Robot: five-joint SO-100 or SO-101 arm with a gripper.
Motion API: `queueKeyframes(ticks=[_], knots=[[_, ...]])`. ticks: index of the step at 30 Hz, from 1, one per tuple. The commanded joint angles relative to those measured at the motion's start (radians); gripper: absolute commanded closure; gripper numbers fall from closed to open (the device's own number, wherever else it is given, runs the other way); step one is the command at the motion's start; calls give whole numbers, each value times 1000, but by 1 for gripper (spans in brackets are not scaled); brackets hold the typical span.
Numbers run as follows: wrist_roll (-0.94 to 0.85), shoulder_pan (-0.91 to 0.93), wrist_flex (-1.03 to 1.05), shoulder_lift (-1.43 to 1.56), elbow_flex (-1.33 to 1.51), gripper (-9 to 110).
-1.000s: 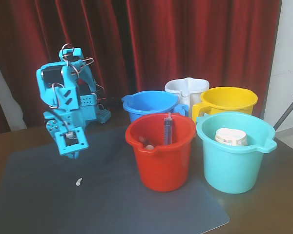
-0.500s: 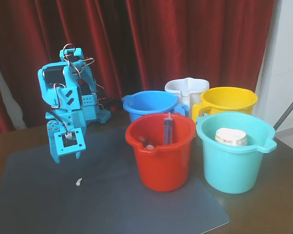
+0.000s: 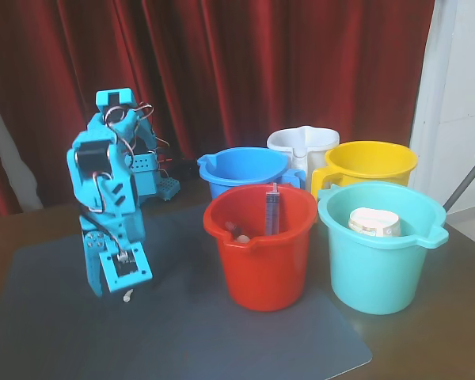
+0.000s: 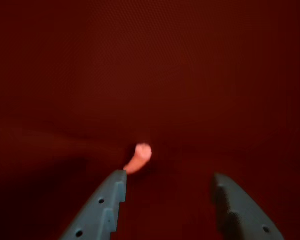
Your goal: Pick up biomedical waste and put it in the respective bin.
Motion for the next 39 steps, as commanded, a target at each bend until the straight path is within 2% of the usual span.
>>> queueKeyframes(ticks=[1,30,39], knots=[[-28,-8,-14,5,-40,83],[-60,-57,71,-9,-20,83],[-83,-48,-115,-12,92,83]])
